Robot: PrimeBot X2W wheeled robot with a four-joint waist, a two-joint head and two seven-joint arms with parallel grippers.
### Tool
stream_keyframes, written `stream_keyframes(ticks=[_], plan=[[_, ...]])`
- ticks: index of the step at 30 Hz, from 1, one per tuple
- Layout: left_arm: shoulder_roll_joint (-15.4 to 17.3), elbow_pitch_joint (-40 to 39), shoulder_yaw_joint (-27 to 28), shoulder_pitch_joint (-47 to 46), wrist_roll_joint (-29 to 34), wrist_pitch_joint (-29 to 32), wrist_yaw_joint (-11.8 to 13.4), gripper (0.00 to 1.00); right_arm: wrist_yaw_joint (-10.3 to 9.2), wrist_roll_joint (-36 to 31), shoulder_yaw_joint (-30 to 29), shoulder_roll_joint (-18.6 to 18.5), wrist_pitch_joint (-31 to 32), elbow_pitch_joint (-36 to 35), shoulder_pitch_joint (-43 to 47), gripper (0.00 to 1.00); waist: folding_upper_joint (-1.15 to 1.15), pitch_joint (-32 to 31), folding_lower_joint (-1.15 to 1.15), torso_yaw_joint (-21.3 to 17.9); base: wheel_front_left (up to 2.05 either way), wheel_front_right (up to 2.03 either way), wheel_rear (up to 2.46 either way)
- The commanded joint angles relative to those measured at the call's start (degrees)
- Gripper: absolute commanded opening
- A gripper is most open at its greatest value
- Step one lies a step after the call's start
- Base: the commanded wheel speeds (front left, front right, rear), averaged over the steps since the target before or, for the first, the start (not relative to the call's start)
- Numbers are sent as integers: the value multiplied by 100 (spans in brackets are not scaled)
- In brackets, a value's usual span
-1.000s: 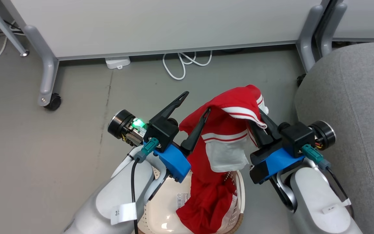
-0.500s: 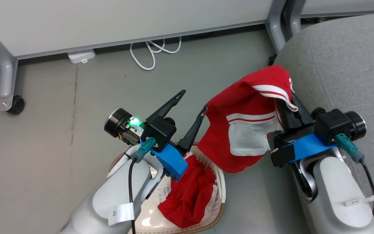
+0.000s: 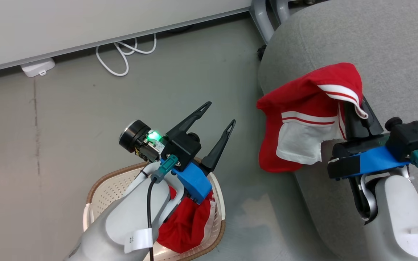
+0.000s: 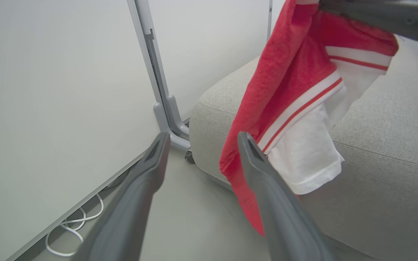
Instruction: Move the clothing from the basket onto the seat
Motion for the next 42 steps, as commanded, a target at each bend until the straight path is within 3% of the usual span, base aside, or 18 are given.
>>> stream_keyframes(ticks=[1, 16, 29, 42], plan=[[23, -3, 1, -77, 32, -27, -7, 100, 1, 15, -54, 10, -23, -53, 108, 0, 0, 52, 0, -116, 0, 0, 0], [-40, 52, -264, -8, 76, -27, -56, 100, 1, 74, -548, 31, -23, -292, 558, 0, 0, 162, 0, -594, 0, 0, 0], [-89, 49, -310, 47, 63, -27, -62, 100, 1, 187, -586, 36, -24, -274, 732, 0, 0, 107, 0, -707, 0, 0, 0], [56, -184, -238, -139, 194, -27, -6, 100, 1, -65, -469, -195, -24, -665, -362, 0, 0, 534, 0, -713, 0, 0, 0]])
